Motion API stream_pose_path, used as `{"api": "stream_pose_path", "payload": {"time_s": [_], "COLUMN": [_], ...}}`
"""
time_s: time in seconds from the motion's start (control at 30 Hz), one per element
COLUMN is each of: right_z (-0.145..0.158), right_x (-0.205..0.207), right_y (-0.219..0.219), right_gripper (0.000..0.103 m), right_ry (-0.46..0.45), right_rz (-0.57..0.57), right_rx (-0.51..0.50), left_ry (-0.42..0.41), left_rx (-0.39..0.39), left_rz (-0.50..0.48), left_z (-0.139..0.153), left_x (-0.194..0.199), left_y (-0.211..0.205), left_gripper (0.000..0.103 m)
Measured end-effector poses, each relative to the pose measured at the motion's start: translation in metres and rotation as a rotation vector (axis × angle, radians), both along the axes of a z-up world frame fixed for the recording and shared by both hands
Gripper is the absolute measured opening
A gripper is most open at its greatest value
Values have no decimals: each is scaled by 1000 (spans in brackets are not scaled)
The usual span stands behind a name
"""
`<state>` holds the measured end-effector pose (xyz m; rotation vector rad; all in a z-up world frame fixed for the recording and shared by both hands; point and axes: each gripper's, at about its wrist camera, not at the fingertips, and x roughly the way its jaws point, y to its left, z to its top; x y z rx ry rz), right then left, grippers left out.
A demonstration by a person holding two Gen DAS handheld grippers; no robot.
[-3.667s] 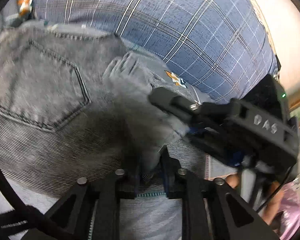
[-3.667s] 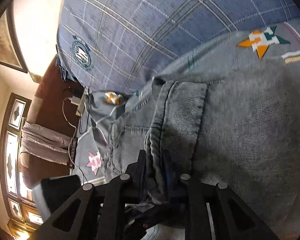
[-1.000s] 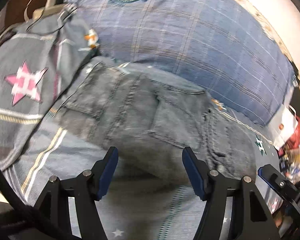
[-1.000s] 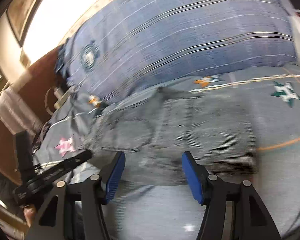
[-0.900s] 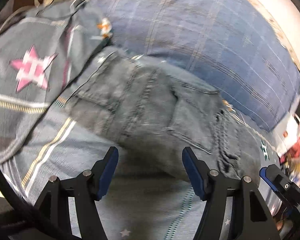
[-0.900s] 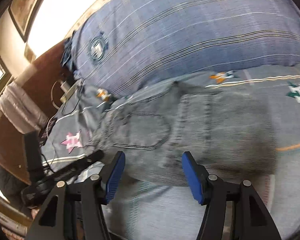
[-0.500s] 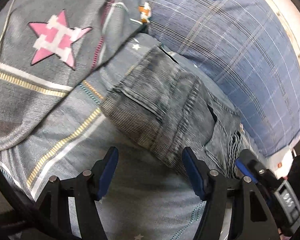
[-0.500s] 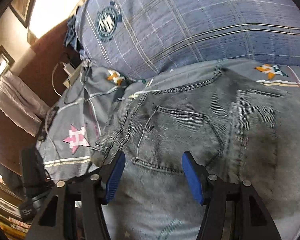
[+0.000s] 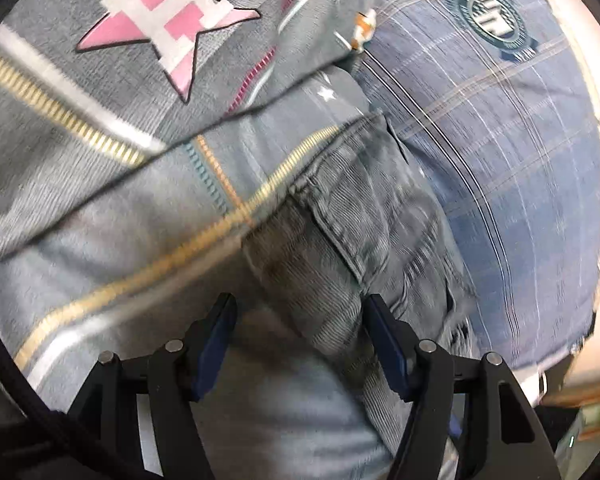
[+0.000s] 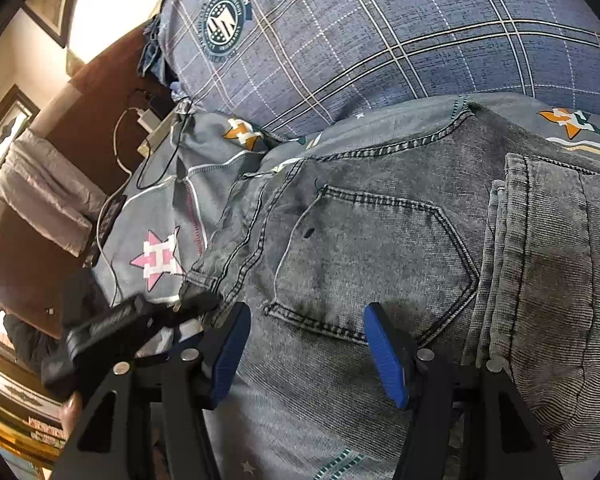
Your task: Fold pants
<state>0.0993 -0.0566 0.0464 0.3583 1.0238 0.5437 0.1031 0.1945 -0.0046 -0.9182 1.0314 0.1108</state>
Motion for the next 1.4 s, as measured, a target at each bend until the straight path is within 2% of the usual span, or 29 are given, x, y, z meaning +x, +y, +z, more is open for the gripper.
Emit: {"api": "stream_pose_path", "payload": {"time_s": [0.1,0.17,0.23,0.3,0.33,0.37,0.43,0.57,0.6,0.63,0.67,0.73,0.8,0.87,0.97,1.0,1.07,1.2,1.3,1.4], "right_z": [-4,-6,-5,-4,-4,-4,-3,-1,-1,-1,-1,0,1,1,5,11,30,69,69,62], "right_x": [-2,-3,-4,-5,-5,-5,-5,-5,-5,-5,-5,-6,-5,-3,-1,-2,-6,-17,-18,-12], "right_y": [-1,-3,-4,-6,-6,-7,-8,-9,-10,-11,-12,-13,-17,-22,-34,-41,-58,-113,-149,-175], "right_gripper": [62,62,62,62,62,62,62,62,62,62,62,62,62,62,62,62,62,63,63,63], "right_ry": [5,15,13,17,19,21,23,29,31,31,32,33,38,54,80,79,62,3,13,28], "right_rz": [17,19,24,22,21,19,18,15,15,15,15,15,13,8,-7,-25,-51,-135,-164,-194], "right_rx": [1,16,16,25,27,31,37,46,51,53,52,54,80,131,212,227,232,223,310,364], "left_ry": [7,15,25,22,16,7,14,53,49,39,28,-31,-102,-169,-224,-253,-300,-471,-562,-605], "left_rx": [44,18,76,117,112,96,84,169,193,209,239,300,407,491,588,646,712,862,899,939], "left_rz": [5,-7,-36,-26,-16,-3,8,-17,-35,-53,-76,-89,-121,-154,-195,-219,-252,-373,-492,-601], "left_z": [5,4,4,5,5,4,2,7,10,12,18,35,55,73,92,101,116,156,165,152], "left_x": [23,30,37,36,35,32,33,52,56,59,60,53,43,35,31,29,26,1,-18,-33], "left_y": [0,-2,-7,-10,-9,-5,-1,-9,-11,-13,-17,-25,-39,-55,-76,-88,-106,-171,-227,-276], "left_gripper": [67,67,66,56,49,47,47,46,40,25,21,17,16,16,15,15,15,15,15,15]}}
